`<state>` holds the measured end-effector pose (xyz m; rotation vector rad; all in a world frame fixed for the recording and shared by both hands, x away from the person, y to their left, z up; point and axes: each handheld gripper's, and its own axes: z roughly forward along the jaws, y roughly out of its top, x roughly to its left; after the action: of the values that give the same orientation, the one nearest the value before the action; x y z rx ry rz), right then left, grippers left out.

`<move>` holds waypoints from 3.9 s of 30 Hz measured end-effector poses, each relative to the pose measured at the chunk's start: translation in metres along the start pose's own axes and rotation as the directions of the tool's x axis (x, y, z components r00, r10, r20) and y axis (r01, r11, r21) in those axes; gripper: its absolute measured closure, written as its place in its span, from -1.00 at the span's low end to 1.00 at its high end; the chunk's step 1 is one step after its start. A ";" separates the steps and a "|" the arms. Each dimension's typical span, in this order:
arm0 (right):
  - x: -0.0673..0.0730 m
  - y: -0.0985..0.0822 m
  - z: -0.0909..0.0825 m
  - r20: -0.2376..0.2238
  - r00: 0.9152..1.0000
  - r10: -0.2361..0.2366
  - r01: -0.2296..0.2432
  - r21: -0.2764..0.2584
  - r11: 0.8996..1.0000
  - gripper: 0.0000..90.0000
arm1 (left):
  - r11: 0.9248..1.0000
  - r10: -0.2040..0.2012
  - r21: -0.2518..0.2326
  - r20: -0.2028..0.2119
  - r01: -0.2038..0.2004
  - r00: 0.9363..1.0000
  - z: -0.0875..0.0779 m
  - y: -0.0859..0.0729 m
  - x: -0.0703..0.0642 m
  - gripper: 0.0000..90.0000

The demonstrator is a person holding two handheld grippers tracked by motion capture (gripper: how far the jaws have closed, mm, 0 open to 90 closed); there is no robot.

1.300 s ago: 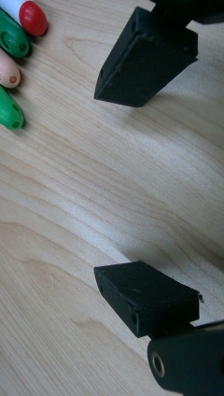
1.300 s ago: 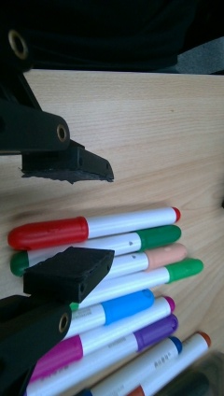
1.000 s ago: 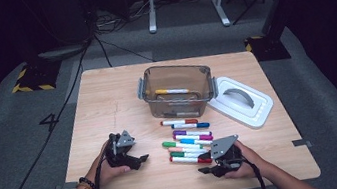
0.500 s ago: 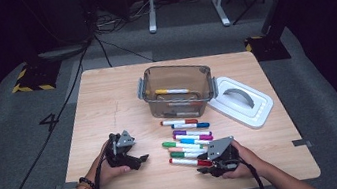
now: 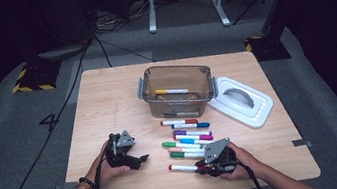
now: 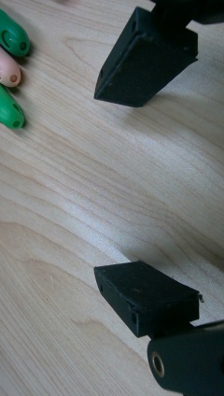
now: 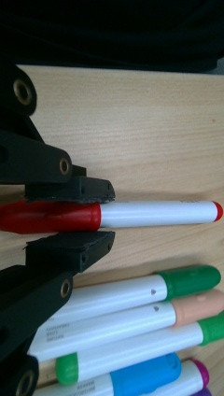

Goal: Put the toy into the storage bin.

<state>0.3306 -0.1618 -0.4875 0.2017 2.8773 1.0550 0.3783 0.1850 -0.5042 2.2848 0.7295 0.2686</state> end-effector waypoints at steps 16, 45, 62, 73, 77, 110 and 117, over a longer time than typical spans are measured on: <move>-0.001 0.014 -0.023 0.031 0.999 -0.041 0.043 -0.070 0.997 0.67 | 1.000 0.000 0.000 0.000 0.000 1.000 0.000 0.000 0.000 -0.68; -0.084 0.087 -0.107 0.247 0.969 -0.026 0.074 -0.187 0.980 0.67 | 1.000 -0.003 -0.001 0.000 0.003 1.000 0.001 0.000 0.000 -0.68; -0.168 0.110 -0.085 0.277 0.960 0.037 -0.015 -0.081 0.997 0.67 | 1.000 -0.005 -0.002 -0.001 0.005 1.000 0.000 0.000 -0.001 -0.68; -0.200 0.106 -0.057 0.244 0.966 0.082 -0.096 0.046 0.994 0.66 | 1.000 -0.004 -0.001 -0.001 0.004 1.000 0.000 0.000 0.000 -0.68; -0.201 0.109 -0.048 0.222 0.973 0.060 -0.085 0.106 0.991 0.66 | 1.000 -0.005 0.000 -0.002 0.005 1.000 0.000 0.000 -0.001 -0.68; -0.202 0.102 -0.056 0.207 0.972 0.106 -0.119 0.049 0.992 0.38 | 1.000 -0.004 -0.001 0.000 0.004 1.000 0.000 0.000 0.000 -0.68; -0.183 0.109 -0.078 0.256 0.961 0.108 -0.095 -0.060 0.994 0.14 | 1.000 -0.005 0.000 -0.001 0.005 1.000 0.000 0.000 0.000 -0.68</move>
<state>0.5136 -0.1564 -0.3537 0.4531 2.6300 1.0256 0.3782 0.1843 -0.5043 2.2824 0.7351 0.2673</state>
